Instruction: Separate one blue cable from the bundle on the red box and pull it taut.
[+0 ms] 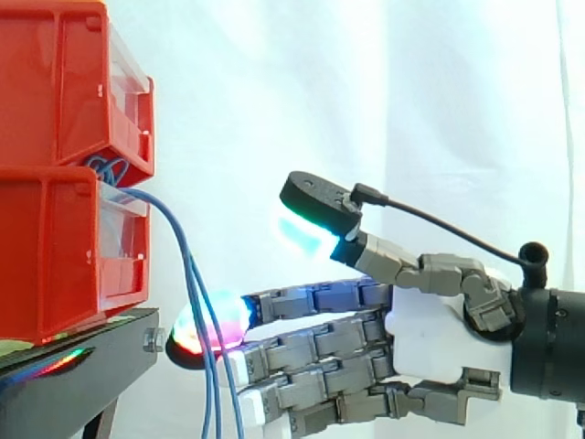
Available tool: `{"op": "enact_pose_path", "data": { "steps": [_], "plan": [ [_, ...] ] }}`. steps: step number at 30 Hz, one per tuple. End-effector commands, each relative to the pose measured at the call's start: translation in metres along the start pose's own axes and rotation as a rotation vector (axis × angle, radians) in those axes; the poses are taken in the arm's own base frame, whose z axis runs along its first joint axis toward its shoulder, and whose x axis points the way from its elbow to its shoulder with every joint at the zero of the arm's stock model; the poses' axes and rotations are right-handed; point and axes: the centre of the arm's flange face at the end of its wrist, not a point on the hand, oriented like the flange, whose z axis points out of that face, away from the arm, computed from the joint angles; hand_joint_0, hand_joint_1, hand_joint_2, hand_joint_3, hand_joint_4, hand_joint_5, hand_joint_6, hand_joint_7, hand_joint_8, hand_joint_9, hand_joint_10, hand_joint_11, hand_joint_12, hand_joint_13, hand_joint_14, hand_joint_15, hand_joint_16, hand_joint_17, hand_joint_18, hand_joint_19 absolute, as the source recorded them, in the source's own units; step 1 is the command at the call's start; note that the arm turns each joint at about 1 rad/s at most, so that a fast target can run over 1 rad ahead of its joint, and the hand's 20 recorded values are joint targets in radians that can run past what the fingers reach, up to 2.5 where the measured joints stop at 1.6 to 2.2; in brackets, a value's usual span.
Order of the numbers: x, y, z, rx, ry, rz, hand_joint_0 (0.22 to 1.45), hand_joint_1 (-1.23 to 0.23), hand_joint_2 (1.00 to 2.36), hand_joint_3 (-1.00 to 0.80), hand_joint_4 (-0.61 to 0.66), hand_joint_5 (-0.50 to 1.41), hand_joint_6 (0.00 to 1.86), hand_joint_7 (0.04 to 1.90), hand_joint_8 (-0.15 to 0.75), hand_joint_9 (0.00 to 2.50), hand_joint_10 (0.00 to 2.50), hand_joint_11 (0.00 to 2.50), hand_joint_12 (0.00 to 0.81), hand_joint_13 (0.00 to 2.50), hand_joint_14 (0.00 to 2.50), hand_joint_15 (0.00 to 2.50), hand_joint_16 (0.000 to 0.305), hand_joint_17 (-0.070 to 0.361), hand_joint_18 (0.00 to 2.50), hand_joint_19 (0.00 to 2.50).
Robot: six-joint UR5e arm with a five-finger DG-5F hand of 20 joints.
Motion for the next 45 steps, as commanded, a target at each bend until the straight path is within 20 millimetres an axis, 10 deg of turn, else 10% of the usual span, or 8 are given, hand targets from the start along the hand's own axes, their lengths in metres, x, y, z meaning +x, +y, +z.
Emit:
{"op": "enact_pose_path", "data": {
  "steps": [1,9,45],
  "plan": [
    [0.005,-0.009,0.002,-0.008,0.003,-0.007,0.51,-0.47,1.00,-0.49,0.18,-0.17,0.50,0.74,0.208,0.80,0.01,0.30,0.333,0.79,0.02,0.43,0.061,0.136,0.38,0.66],
    [0.021,-0.034,0.007,-0.032,0.042,0.089,0.51,-0.47,1.00,-0.49,0.19,-0.17,0.50,0.75,0.211,0.81,0.01,0.31,0.331,0.79,0.02,0.44,0.061,0.136,0.39,0.66],
    [0.029,0.011,0.011,-0.012,0.105,0.116,0.58,-0.59,1.01,-0.42,0.21,-0.07,0.50,1.23,0.202,0.88,0.01,0.33,0.310,0.83,0.02,0.45,0.055,0.125,0.45,0.66]
  ]
}}
